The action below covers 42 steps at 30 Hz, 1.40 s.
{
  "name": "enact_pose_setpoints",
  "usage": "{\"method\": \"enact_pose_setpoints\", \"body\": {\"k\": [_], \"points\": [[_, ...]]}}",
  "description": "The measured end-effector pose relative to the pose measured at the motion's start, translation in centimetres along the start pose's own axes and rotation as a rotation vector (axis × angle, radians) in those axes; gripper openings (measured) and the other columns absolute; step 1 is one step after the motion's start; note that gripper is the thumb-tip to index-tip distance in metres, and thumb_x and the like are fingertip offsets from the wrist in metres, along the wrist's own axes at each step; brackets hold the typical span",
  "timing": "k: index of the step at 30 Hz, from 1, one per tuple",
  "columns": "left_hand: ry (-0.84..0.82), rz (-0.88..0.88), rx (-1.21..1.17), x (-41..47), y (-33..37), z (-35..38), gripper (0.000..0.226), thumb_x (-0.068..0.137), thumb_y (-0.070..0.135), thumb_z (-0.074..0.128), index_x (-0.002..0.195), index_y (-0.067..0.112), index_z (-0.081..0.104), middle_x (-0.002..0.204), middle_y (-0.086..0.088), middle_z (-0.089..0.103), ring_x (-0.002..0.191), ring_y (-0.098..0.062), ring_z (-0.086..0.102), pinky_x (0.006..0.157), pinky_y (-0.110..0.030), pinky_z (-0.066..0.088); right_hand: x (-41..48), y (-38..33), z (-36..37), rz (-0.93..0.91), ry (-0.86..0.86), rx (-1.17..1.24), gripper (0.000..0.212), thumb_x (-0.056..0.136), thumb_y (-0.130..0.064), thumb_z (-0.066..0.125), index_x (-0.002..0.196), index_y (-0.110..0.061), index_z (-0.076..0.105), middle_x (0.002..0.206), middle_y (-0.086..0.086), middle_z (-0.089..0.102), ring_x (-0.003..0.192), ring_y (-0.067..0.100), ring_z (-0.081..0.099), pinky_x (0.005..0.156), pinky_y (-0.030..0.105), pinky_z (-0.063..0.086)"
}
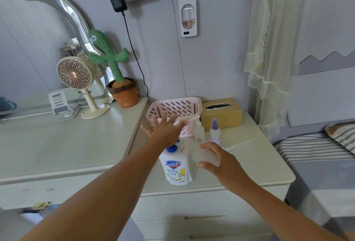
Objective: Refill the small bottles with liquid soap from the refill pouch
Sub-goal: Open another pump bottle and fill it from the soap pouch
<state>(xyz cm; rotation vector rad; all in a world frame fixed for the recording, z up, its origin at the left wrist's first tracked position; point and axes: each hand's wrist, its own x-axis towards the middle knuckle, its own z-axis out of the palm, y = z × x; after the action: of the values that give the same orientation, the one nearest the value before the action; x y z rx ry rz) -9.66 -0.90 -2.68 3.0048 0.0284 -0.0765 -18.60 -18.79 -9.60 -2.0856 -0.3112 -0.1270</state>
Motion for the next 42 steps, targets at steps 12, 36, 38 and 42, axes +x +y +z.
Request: {"method": "enact_pose_setpoints", "body": {"k": [12, 36, 38, 42], "points": [[-0.014, 0.007, -0.040, 0.2, -0.2, 0.7, 0.058, 0.095, 0.065, 0.015, 0.149, 0.044, 0.012, 0.160, 0.004, -0.008, 0.146, -0.030, -0.017, 0.105, -0.071, -0.013, 0.2, 0.1, 0.1, 0.021, -0.040, 0.027, 0.037, 0.086, -0.034, 0.065, 0.116, -0.041, 0.044, 0.117, -0.020, 0.049, 0.109, -0.001, 0.045, 0.075, 0.003, 0.038], [0.078, 0.006, 0.029, 0.8, -0.3, -0.5, 0.067, 0.091, 0.070, 0.013, 0.150, 0.041, 0.003, 0.159, 0.004, -0.015, 0.144, -0.029, -0.021, 0.105, -0.068, -0.014, 0.6, -0.7, -0.5, -0.010, -0.013, -0.016, 0.040, 0.087, -0.037, 0.064, 0.122, -0.035, 0.046, 0.105, -0.035, 0.041, 0.105, -0.002, 0.044, 0.073, 0.001, 0.036], [0.088, 0.012, 0.029, 0.6, -0.3, -0.4, 0.066, 0.092, 0.069, 0.013, 0.150, 0.042, 0.004, 0.159, 0.004, -0.015, 0.144, -0.029, -0.021, 0.105, -0.067, -0.014, 0.6, -0.7, -0.5, -0.011, -0.011, -0.013, 0.040, 0.087, -0.037, 0.064, 0.122, -0.036, 0.046, 0.104, -0.037, 0.040, 0.105, -0.003, 0.043, 0.074, 0.000, 0.035], [0.070, -0.006, -0.009, 0.2, -0.3, 0.5, 0.063, 0.093, 0.068, 0.012, 0.150, 0.042, 0.004, 0.160, 0.005, -0.014, 0.144, -0.028, -0.021, 0.105, -0.067, -0.016, 0.3, -0.1, 0.0, 0.008, -0.027, -0.006, 0.040, 0.087, -0.036, 0.064, 0.122, -0.036, 0.046, 0.116, -0.022, 0.048, 0.106, -0.002, 0.043, 0.073, -0.001, 0.036]]}}
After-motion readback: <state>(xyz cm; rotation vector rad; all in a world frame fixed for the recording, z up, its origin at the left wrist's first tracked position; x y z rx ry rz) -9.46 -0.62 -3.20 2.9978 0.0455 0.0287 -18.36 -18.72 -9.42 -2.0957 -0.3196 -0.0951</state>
